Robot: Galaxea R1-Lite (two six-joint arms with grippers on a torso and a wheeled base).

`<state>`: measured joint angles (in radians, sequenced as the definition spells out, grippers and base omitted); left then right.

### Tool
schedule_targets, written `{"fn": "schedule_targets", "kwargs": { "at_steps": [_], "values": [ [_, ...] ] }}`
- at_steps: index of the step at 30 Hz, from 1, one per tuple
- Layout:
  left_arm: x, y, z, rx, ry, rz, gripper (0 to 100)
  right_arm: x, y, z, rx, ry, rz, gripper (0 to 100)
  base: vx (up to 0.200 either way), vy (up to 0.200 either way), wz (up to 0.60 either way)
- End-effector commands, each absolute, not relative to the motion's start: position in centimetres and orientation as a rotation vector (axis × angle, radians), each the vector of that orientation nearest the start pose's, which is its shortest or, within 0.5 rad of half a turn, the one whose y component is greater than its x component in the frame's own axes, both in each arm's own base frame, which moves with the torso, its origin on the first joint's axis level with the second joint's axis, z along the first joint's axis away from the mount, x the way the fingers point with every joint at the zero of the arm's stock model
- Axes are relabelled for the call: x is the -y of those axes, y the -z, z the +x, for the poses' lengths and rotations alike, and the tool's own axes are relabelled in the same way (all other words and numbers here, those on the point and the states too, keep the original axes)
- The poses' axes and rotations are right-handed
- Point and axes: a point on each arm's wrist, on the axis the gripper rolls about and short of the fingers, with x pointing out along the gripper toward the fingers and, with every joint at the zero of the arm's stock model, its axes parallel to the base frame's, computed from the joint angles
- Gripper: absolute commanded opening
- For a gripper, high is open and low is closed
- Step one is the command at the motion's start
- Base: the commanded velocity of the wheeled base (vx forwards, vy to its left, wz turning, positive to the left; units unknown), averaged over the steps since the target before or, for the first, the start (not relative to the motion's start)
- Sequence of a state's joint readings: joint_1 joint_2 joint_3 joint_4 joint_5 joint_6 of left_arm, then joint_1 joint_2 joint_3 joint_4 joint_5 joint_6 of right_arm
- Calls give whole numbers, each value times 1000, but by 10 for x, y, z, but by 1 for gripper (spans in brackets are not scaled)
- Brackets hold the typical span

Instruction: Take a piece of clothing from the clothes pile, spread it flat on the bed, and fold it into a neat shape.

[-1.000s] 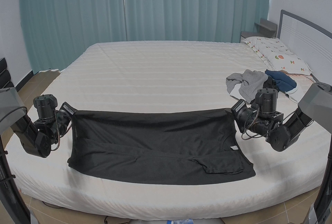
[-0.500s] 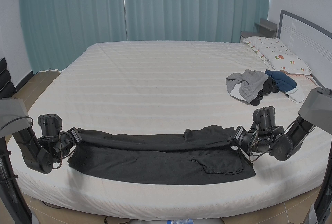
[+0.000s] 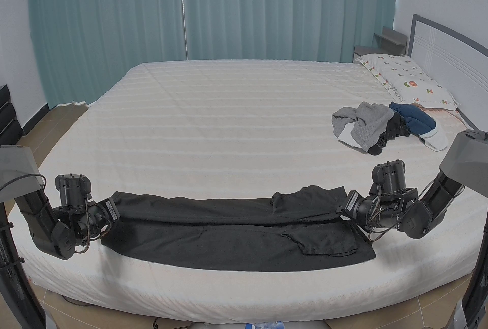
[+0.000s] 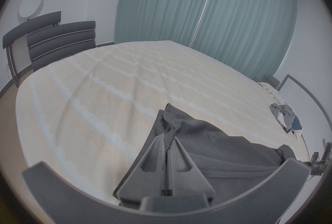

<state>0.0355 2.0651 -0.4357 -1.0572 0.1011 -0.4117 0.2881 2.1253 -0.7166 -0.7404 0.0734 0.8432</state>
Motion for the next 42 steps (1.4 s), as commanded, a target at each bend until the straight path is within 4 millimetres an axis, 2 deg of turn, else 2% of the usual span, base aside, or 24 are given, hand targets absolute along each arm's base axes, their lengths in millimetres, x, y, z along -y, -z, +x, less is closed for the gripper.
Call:
{"fn": "schedule_targets", "kwargs": {
  "at_steps": [1, 14, 21, 22, 27, 34, 38, 42],
  "values": [
    [-14, -38, 292, -510, -249, -383, 0, -98, -36, 326, -759, -50, 732, 0, 0, 0, 0],
    [-13, -28, 276, -587, -230, -278, 0, -96, -30, 321, -800, -47, 676, 0, 0, 0, 0],
    [-13, -27, 277, -591, -230, -278, 0, -97, -28, 320, -811, -45, 668, 0, 0, 0, 0],
    [-13, -27, 277, -592, -231, -278, 100, -97, -28, 320, -812, -47, 666, 100, 0, 0, 0],
    [-13, -30, 278, -578, -224, -281, 100, -96, -32, 319, -801, -55, 661, 100, 0, 0, 0],
    [-22, -44, 281, -516, -238, -305, 100, -82, -63, 319, -716, -52, 691, 100, 0, 0, 0],
    [-30, -48, 292, -473, -251, -349, 100, -74, -62, 323, -703, -31, 702, 100, 0, 0, 0],
    [-32, -48, 316, -423, -251, -497, 100, -73, -64, 324, -699, -28, 704, 100, 0, 0, 0]
  ]
}}
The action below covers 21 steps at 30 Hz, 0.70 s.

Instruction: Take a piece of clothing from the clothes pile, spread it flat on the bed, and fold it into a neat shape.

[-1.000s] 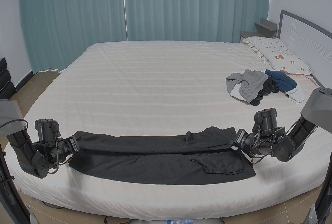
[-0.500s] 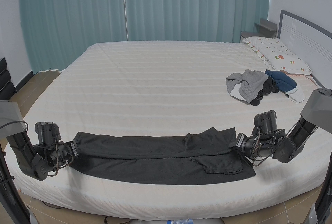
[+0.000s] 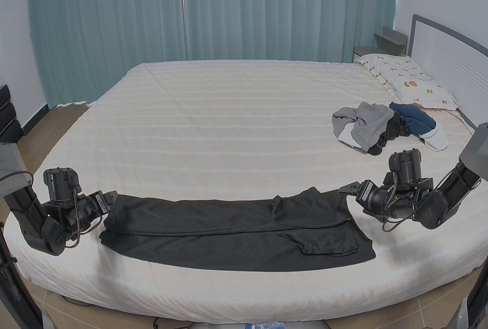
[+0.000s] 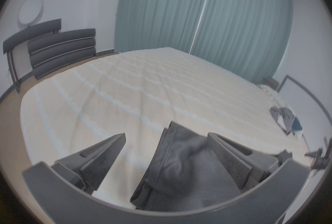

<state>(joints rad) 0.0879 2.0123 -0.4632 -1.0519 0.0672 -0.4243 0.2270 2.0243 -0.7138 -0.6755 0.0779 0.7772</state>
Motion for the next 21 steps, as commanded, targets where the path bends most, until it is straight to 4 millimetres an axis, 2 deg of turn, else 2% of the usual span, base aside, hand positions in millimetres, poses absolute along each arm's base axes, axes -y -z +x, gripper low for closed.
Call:
{"fn": "schedule_targets", "kwargs": {
  "at_steps": [1, 6, 9, 15, 16, 21],
  "values": [
    [-32, -41, 321, -444, -235, -523, 100, -73, -63, 324, -701, -29, 703, 100, 0, 0, 0],
    [-33, -23, 340, -511, -193, -607, 100, -72, -62, 325, -703, -24, 707, 100, 0, 0, 0],
    [-34, -21, 349, -531, -196, -659, 100, -72, -61, 325, -707, -29, 709, 100, 0, 0, 0],
    [-36, -20, 354, -563, -195, -677, 100, -72, -61, 325, -719, -51, 720, 100, 0, 0, 0],
    [-36, -21, 354, -561, -192, -677, 0, -72, -61, 325, -719, -51, 720, 100, 0, 0, 0],
    [-37, -23, 356, -539, -204, -670, 0, -73, -60, 325, -722, -52, 721, 100, 0, 0, 0]
  ]
}}
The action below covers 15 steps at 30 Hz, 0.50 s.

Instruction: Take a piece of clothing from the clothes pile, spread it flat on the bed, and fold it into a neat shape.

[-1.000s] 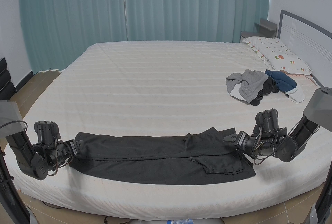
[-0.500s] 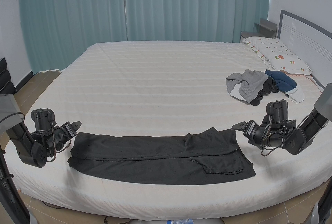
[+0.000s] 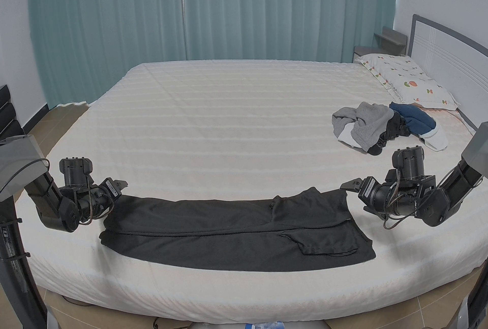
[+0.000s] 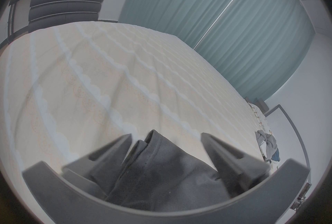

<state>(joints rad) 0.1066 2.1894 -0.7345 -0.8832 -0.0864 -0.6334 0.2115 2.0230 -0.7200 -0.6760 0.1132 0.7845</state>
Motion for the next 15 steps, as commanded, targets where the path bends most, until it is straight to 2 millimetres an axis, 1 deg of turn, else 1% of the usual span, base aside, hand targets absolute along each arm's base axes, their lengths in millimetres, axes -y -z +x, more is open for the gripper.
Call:
{"fn": "schedule_targets", "kwargs": {
  "at_steps": [1, 10, 15],
  "values": [
    [-37, -25, 357, -532, -207, -672, 0, -73, -59, 326, -719, -50, 721, 100, 0, 0, 0],
    [-41, -30, 369, -461, -251, -749, 0, -70, -58, 328, -720, -42, 723, 100, 0, 0, 0],
    [-41, -24, 369, -478, -256, -746, 0, -71, -58, 327, -719, -44, 723, 100, 0, 0, 0]
  ]
}}
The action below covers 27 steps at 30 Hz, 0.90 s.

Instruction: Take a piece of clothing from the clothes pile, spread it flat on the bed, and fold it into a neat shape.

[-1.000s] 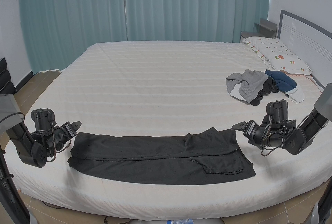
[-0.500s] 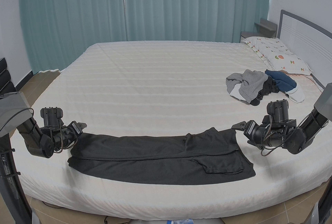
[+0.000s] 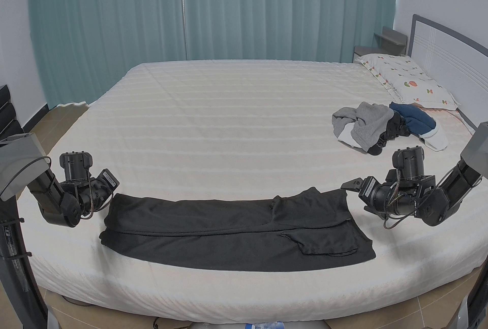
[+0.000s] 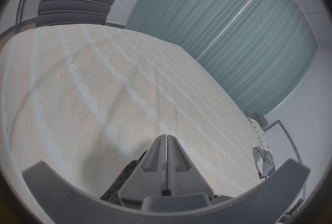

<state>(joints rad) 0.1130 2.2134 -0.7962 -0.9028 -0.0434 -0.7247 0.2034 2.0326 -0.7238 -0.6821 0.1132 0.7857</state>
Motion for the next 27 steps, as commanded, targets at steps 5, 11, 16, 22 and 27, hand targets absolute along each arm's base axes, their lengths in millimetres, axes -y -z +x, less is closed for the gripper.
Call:
{"fn": "schedule_targets", "kwargs": {
  "at_steps": [5, 11, 16, 22, 27],
  "values": [
    [-42, -26, 363, -488, -259, -746, 100, -71, -58, 327, -721, -45, 722, 100, 0, 0, 0],
    [-42, -44, 328, -513, -242, -733, 100, -72, -60, 325, -717, -49, 722, 100, 0, 0, 0],
    [-36, -70, 305, -466, -219, -761, 100, -73, -62, 324, -716, -54, 721, 100, 0, 0, 0],
    [-16, -84, 286, -458, -205, -769, 100, -72, -70, 322, -696, -64, 724, 100, 0, 0, 0],
    [13, -73, 274, -549, -190, -782, 100, -72, -73, 322, -688, -68, 726, 100, 0, 0, 0]
  ]
}}
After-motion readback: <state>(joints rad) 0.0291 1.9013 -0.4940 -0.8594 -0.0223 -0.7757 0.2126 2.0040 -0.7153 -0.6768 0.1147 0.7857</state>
